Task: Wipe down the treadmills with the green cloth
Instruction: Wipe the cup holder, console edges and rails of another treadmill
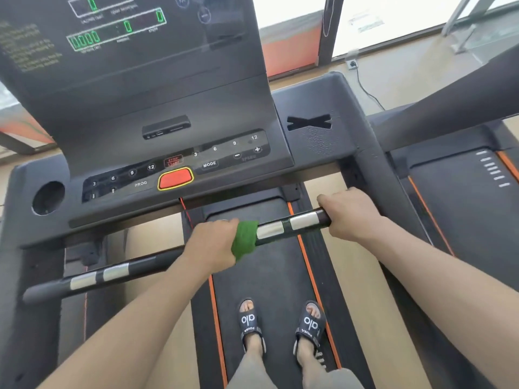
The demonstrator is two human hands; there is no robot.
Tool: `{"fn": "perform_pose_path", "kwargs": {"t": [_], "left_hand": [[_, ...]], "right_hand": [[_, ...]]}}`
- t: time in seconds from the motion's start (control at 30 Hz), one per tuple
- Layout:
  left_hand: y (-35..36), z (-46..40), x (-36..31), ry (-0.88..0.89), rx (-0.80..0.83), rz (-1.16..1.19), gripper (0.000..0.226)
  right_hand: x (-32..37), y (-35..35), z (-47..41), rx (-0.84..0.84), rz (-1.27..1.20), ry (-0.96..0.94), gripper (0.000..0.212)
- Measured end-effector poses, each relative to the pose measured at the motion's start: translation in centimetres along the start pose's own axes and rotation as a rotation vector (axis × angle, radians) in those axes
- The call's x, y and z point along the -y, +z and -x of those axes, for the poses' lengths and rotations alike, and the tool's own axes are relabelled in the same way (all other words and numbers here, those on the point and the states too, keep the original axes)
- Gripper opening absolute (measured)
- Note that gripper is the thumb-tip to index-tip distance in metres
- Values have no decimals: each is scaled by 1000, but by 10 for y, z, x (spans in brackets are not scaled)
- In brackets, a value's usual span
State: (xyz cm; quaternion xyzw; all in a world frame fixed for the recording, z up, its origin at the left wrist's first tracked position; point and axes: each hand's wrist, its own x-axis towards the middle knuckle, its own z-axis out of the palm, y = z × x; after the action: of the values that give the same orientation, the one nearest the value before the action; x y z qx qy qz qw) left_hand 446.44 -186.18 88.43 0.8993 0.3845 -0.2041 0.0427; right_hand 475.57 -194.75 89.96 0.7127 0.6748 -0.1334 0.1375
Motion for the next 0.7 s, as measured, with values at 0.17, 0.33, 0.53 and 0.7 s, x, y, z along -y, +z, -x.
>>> {"fn": "perform_pose_path", "kwargs": {"t": [0.17, 0.33, 0.53, 0.7], "left_hand": [[-40, -68, -131, 31, -51, 223, 39], [-31, -77, -137, 106, -118, 206, 43], [-23, -28, -46, -78, 133, 162, 44], [-81, -88, -107, -41, 571, 685, 22]], "right_hand": [[-10, 6, -2, -64, -34, -39, 28], [-15, 8, -4, -71, -53, -105, 36], [-55, 4, 25, -237, 219, -189, 91], [-79, 13, 36, -258, -282, 66, 116]]}}
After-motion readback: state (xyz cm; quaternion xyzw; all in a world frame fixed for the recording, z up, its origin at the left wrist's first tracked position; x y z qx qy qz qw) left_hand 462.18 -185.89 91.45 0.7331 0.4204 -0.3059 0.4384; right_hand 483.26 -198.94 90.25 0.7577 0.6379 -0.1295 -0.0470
